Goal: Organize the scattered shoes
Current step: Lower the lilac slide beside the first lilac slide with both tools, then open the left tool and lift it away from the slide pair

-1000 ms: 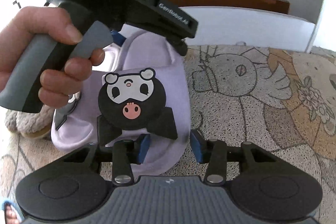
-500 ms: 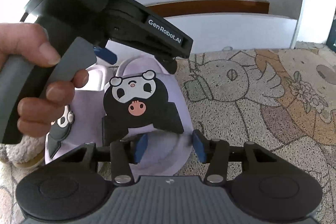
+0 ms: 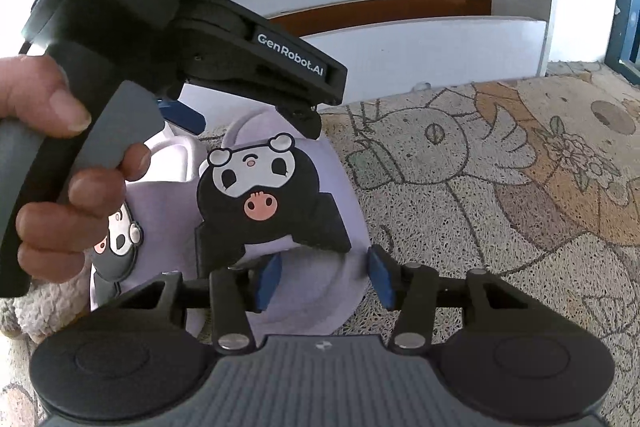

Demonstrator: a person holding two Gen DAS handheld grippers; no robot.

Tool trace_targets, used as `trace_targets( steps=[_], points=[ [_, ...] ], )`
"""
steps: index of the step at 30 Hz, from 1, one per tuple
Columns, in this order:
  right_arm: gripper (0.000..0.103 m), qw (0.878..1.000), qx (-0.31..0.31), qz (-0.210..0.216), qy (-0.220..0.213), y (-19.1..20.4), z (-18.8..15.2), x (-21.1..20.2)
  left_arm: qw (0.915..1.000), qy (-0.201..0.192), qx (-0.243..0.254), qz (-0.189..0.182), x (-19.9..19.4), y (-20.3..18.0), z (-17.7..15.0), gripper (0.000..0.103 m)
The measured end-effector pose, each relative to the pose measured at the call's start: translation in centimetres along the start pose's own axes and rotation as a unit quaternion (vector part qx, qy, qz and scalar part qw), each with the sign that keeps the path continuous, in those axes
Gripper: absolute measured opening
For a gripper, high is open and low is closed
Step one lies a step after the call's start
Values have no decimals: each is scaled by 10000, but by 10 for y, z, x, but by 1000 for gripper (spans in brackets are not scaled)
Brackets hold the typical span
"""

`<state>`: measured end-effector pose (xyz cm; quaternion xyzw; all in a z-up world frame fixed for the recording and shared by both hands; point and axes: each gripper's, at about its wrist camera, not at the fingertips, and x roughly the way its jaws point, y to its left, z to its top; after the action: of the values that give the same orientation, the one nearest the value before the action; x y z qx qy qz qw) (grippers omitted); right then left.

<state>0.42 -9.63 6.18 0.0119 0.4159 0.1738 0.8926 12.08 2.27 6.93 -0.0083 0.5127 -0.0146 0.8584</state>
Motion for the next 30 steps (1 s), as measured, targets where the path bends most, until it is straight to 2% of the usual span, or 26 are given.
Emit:
trace_targets(
  steps=[4, 15, 19, 30],
  points=[
    [62, 9999, -143, -39, 7, 11, -2, 0, 10000, 34, -22, 10, -1, 0, -1, 103],
    [64, 9998, -145, -115, -28, 13, -4, -2, 9999, 102, -68, 22, -1, 3, -6, 103],
    [75, 9998, -146, -122, 16, 18, -7, -3, 9999, 86, -43, 35, -6, 1, -7, 103],
    [78, 9995, 242, -172, -54, 11, -26, -29, 9997, -149, -2, 185, -25, -4, -14, 103]
  ],
)
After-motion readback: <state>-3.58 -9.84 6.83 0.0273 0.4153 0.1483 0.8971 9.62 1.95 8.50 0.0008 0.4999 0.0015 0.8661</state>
